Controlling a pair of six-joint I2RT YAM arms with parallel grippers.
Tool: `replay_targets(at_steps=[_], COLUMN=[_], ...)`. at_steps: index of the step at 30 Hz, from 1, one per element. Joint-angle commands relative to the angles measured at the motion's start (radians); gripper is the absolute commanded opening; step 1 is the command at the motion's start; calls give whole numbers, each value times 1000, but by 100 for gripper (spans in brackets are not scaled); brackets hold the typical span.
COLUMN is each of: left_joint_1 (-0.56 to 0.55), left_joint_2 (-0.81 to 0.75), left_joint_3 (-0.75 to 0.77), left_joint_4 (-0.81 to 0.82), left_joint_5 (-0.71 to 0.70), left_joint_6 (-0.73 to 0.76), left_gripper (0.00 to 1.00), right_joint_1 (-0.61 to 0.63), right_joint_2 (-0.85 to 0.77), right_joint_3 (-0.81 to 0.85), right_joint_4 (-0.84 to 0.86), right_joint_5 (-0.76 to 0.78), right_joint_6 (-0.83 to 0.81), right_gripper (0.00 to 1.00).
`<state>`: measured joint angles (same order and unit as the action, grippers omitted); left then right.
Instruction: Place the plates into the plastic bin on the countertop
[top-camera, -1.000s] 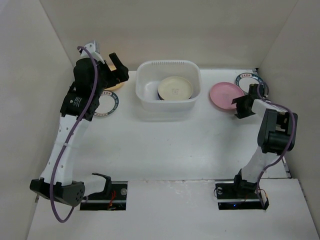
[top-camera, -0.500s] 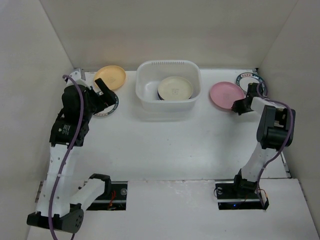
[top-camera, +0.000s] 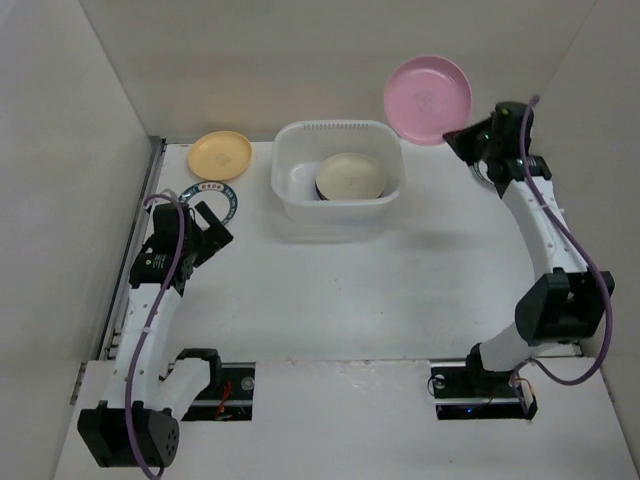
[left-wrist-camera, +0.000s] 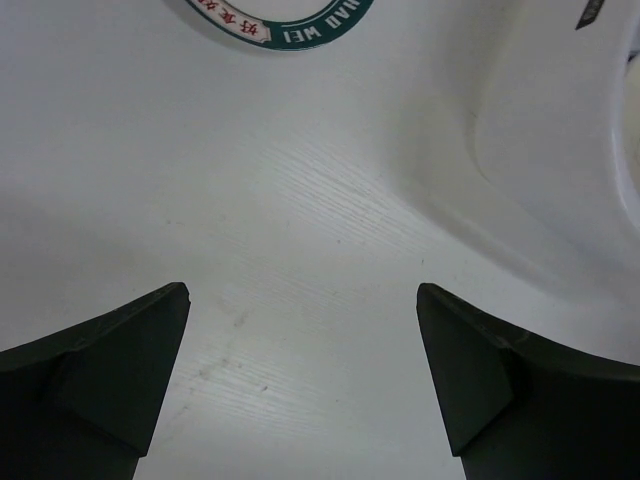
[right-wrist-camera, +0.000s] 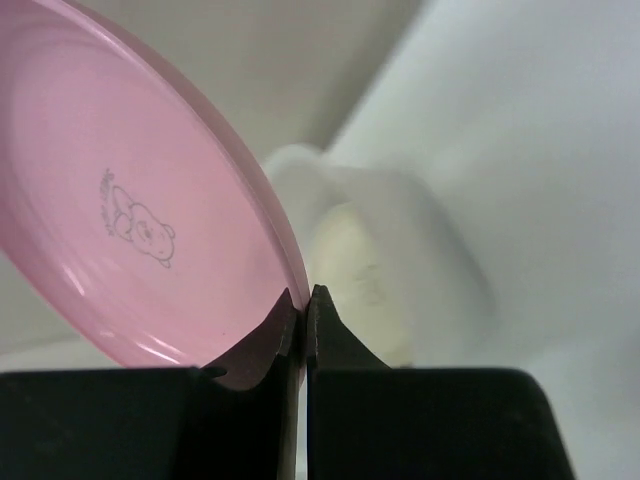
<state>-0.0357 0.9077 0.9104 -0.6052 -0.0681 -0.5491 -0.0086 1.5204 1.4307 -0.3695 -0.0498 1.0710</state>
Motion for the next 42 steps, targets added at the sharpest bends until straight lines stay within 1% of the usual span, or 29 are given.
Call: replay_targets(at_steps=[1,5,6,10,17,22,23,24,25,27,28,30,32,36,39,42], left_joint_1=[52,122,139,191,257,282,288,293,294,294,291,285,286,290,296,296], left_joint_2=[-4,-4,-6,8,115,213,239,269,292,342,364,419,459,532,595,623], left_joint_3=[-44,-103,-114,-137,-96,-65,-64,-65,-62,-53,-50,-45,-44,-61,-56,-93], left_joint_4=[70,99,104,139,208,271,294,323,340,396,421,470,510,622,660,738], left_joint_5=[40,67,67,67,70,60,56,60,68,70,65,57,60,68,82,97], left_joint_6=[-95,-162,-178,-221,-252,-278,-287,-296,-308,-321,-319,-311,-296,-288,-304,-328], left_gripper=[100,100,100,100,100,100,100,100,100,100,100,100,100,98,92,85], right_joint_1=[121,202,218,245,279,293,296,301,302,310,315,321,325,325,325,318], right_joint_2=[121,288,350,518,647,666,663,655,647,604,580,519,448,273,163,72], right_joint_3=[259,483,546,683,697,703,702,698,695,666,653,614,567,406,288,194], right_joint_4=[-58,-175,-209,-298,-325,-361,-365,-368,-370,-361,-355,-339,-316,-235,-189,-175], right_joint_5=[-91,-87,-87,-98,-30,-9,1,16,25,41,47,53,47,16,-11,-31], right_joint_6=[-132,-223,-245,-305,-371,-413,-422,-434,-439,-456,-460,-479,-490,-496,-496,-497], right_gripper=[0,0,0,0,0,4,8,19,24,49,55,71,77,79,79,79])
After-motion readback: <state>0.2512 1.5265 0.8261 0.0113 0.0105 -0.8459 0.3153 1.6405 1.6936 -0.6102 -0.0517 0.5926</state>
